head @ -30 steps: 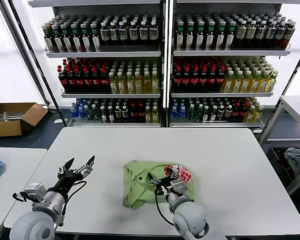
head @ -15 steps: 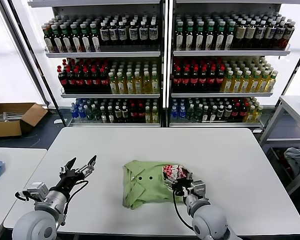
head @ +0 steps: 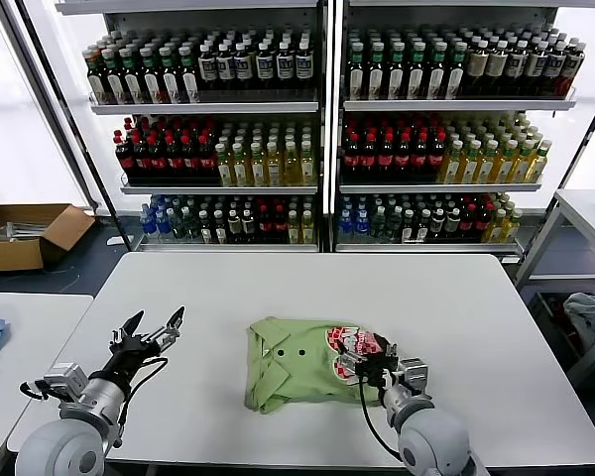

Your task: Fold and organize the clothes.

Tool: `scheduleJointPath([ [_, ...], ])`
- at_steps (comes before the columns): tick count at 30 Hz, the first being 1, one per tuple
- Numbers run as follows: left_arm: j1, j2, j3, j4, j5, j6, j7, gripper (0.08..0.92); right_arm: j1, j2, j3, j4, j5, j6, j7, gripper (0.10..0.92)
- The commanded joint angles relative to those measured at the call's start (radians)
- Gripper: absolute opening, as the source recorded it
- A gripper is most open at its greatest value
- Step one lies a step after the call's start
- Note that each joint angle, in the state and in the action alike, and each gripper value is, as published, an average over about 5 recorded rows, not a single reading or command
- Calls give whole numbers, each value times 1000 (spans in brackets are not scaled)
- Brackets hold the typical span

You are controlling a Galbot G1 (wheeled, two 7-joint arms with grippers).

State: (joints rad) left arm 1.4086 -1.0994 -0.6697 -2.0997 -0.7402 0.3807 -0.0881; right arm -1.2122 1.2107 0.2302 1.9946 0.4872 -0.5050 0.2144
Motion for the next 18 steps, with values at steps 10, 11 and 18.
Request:
scheduleJointPath([
  [10,46,-56,-102,-18,77,-61,149,823,-377,41,381,257,-243,305,-200,823],
  [11,55,-64,-109,-24,85,-66,162,823,-398,45,395,259,-247,328,-219,823],
  [18,117,-112,-128,-63,215,-120,222,823,-523,83,459,268,-230,449,-301,823],
])
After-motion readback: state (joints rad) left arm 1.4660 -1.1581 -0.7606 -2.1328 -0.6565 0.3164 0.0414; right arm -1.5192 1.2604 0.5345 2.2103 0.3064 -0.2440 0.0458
